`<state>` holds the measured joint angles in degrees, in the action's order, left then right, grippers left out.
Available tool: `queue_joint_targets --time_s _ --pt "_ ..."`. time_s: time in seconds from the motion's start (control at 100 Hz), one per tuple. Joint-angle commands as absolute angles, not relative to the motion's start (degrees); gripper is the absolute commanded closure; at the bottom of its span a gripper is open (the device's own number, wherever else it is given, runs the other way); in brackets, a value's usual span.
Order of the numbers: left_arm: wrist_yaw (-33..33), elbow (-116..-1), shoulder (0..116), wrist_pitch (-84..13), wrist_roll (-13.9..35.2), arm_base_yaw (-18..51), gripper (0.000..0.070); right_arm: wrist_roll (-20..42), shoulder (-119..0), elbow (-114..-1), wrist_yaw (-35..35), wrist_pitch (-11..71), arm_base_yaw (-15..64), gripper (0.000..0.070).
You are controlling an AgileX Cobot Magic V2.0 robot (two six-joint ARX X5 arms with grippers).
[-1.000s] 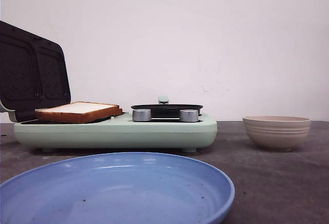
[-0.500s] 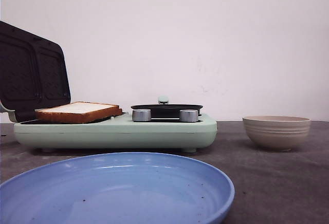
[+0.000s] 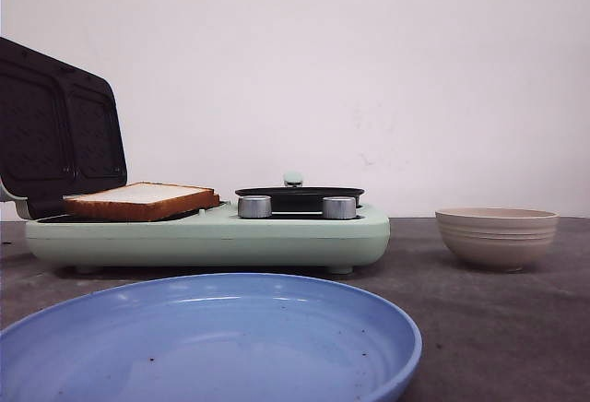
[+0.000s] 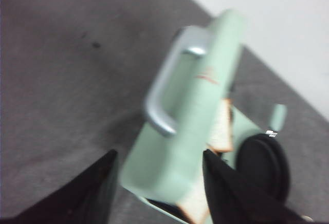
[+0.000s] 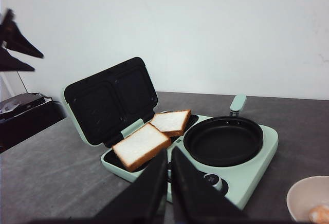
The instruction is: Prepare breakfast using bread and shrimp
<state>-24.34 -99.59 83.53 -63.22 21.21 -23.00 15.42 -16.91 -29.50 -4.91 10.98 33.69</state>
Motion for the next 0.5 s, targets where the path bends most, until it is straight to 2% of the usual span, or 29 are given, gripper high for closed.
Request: queue_joint_targets --time_s 0.0,0.23,0.49 --pt "-24.75 -100.57 86.21 -62.65 20.25 -24.18 0.0417 15.03 -16.97 -29.67 -4.93 10.92 34.04 0.0699" --pt "-34.81 -100.57 94.61 -59.46 21.52 -24.45 0.0416 15.03 -16.97 -29.65 -3.60 14.24 34.02 0.0699" --pt "-36.56 -100.60 100.29 -56.49 22.13 -23.92 0.0420 16.12 -16.97 -29.65 0.25 14.85 34.02 0.0699"
